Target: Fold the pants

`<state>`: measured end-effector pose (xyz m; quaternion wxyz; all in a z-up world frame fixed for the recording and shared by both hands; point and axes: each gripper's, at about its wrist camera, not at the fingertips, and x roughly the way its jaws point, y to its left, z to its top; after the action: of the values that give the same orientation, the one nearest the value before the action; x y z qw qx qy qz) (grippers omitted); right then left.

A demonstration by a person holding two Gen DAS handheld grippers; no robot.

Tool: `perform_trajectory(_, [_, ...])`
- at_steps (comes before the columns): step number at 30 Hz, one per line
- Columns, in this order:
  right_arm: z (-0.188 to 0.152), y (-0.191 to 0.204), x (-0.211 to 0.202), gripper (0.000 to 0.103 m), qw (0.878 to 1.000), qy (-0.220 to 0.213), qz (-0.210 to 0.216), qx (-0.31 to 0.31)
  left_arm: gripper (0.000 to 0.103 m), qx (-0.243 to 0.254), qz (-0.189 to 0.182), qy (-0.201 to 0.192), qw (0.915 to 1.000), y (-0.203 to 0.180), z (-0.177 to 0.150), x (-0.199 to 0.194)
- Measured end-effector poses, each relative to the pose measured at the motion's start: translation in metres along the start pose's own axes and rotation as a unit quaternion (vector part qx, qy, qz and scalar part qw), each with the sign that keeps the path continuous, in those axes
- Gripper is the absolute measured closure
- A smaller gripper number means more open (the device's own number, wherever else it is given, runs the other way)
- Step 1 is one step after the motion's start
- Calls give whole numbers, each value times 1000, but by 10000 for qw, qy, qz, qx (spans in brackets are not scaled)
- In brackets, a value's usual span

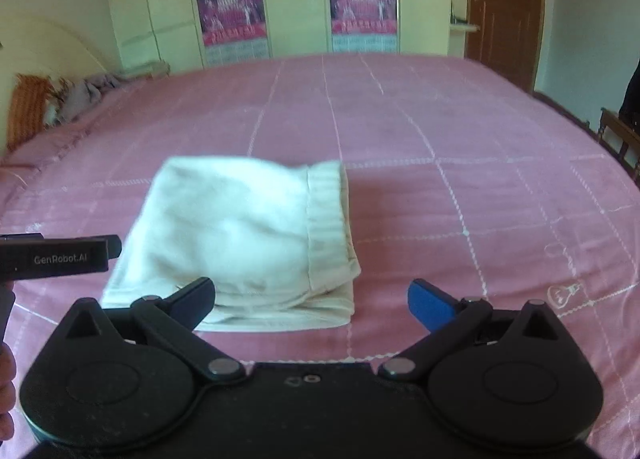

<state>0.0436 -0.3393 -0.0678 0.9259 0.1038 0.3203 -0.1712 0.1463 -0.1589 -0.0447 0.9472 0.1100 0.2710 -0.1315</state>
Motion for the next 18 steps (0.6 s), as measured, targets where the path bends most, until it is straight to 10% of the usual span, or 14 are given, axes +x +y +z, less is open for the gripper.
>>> perform_trajectory(4, [-26, -10, -104, 0, 9921, -1137, 473, 244, 0, -282, -79, -456, 9985, 33, -10, -109])
perform_trajectory(8, [-54, -19, -147, 0, 9913, -1034, 738, 354, 0, -532, -44, -777, 9955, 52, -36, -171])
perform_trajectory(18, [-81, 15, -231, 0, 9848, -1161, 1182, 513, 0, -897, -547, 279, 9941, 53, -90, -198])
